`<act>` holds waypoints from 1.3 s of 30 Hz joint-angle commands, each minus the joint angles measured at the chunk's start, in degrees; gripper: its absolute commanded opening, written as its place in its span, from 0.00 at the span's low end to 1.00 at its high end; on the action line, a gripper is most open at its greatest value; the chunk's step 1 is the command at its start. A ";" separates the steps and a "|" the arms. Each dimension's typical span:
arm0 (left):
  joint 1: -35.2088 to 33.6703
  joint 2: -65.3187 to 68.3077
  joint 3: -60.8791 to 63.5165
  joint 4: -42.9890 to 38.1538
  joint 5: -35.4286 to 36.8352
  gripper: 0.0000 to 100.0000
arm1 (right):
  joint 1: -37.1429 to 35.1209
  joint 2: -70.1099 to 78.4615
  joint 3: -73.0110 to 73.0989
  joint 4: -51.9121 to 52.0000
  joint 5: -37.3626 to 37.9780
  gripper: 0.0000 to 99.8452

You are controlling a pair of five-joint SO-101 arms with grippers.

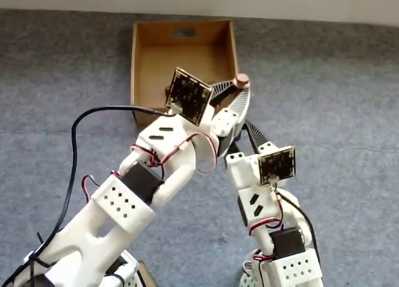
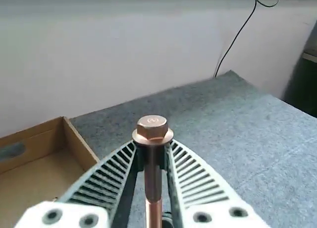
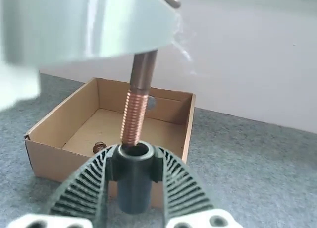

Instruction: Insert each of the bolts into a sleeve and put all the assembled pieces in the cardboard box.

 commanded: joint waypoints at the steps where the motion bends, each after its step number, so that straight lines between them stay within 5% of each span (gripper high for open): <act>1: 0.31 0.13 -2.77 -1.14 0.26 0.01 | -0.13 0.13 -0.92 -1.36 0.70 0.01; 8: 0.66 0.04 -2.68 -0.97 0.62 0.01 | -0.13 0.13 0.13 -1.63 0.62 0.01; 14: 0.04 0.04 -2.68 -0.97 8.26 0.01 | -0.13 0.13 0.13 -1.63 0.62 0.01; 39: 0.04 -0.04 4.79 -0.79 8.18 0.01 | -0.13 0.13 0.13 -1.36 0.62 0.01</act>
